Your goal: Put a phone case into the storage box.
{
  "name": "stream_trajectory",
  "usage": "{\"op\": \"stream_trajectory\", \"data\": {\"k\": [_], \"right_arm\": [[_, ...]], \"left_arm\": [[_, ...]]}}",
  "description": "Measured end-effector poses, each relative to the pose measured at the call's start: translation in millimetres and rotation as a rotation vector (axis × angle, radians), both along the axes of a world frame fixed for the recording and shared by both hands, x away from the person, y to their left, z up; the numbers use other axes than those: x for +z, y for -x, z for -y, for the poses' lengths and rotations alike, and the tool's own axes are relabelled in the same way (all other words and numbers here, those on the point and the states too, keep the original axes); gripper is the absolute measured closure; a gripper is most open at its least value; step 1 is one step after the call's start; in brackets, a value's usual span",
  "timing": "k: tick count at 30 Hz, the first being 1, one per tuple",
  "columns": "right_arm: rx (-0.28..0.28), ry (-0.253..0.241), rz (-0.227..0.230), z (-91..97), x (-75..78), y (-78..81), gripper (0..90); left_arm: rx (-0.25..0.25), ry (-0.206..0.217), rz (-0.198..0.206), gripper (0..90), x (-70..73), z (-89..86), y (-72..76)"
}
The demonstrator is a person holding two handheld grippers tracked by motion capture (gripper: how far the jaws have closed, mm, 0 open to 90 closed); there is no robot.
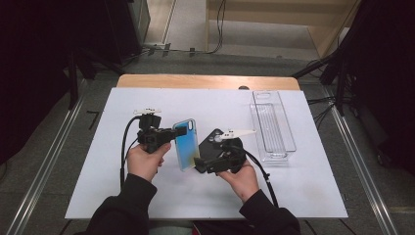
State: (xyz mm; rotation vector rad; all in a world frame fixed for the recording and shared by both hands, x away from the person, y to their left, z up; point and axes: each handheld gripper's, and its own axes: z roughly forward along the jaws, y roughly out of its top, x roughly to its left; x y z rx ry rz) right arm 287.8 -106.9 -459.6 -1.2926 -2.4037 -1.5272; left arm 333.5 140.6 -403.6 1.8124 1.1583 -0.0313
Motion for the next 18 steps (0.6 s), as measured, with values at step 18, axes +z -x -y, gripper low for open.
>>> {"op": "stream_trajectory", "data": {"k": [18], "right_arm": [[0.156, 0.088, 0.023, 21.7, -7.1, 2.1, 0.0]], "left_arm": [[-0.086, -0.028, 0.16, 85.8, -17.0, 3.2, 4.8]]}}
